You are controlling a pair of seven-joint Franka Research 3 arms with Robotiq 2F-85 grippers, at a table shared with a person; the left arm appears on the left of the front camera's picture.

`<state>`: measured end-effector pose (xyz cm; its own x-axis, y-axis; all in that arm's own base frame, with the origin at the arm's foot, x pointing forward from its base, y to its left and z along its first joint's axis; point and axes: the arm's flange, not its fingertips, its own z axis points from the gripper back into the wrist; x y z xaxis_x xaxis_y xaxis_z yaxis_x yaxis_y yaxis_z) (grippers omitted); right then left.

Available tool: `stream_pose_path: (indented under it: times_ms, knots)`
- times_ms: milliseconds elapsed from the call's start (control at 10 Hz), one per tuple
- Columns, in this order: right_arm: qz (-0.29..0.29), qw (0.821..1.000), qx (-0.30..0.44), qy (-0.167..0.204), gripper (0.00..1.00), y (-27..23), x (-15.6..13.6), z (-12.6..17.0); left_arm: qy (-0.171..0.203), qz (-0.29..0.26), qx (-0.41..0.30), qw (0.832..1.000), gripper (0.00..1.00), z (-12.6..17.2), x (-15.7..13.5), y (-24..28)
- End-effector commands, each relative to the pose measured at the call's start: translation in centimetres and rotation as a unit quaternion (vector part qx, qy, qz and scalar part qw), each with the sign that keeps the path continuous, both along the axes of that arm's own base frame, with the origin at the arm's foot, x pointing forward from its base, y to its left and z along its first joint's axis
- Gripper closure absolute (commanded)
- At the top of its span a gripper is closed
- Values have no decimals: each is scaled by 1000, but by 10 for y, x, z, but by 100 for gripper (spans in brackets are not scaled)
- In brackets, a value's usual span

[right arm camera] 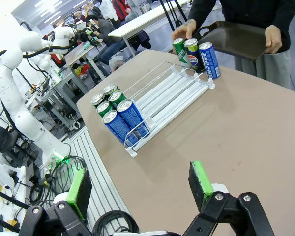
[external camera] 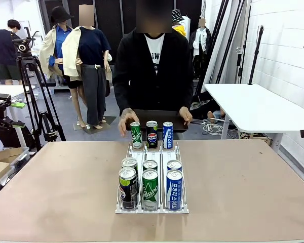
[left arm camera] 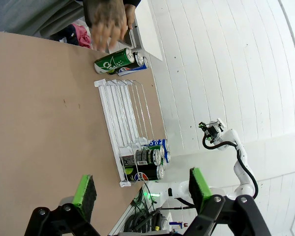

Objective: Retrieve and hand over the desired beverage to the person.
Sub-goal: Pick up a can of the same type that the person held from the Automatic Can Dispenser.

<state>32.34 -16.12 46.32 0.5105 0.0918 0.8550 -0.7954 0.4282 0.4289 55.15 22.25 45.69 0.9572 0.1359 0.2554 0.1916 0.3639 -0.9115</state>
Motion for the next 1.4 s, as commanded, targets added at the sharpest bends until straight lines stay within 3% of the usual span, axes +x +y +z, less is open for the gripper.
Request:
stream_pose_path:
  times_ms: [0, 1300]
  knots:
    - [-1, 1000, 6, -1, 0, 0, 1, 0, 1, 2, 1, 1000, 0, 1, 0, 0]
    - [-1, 1000, 6, -1, 0, 0, 1, 0, 7, -21, -20, 1000, 0, 3, -3, 1]
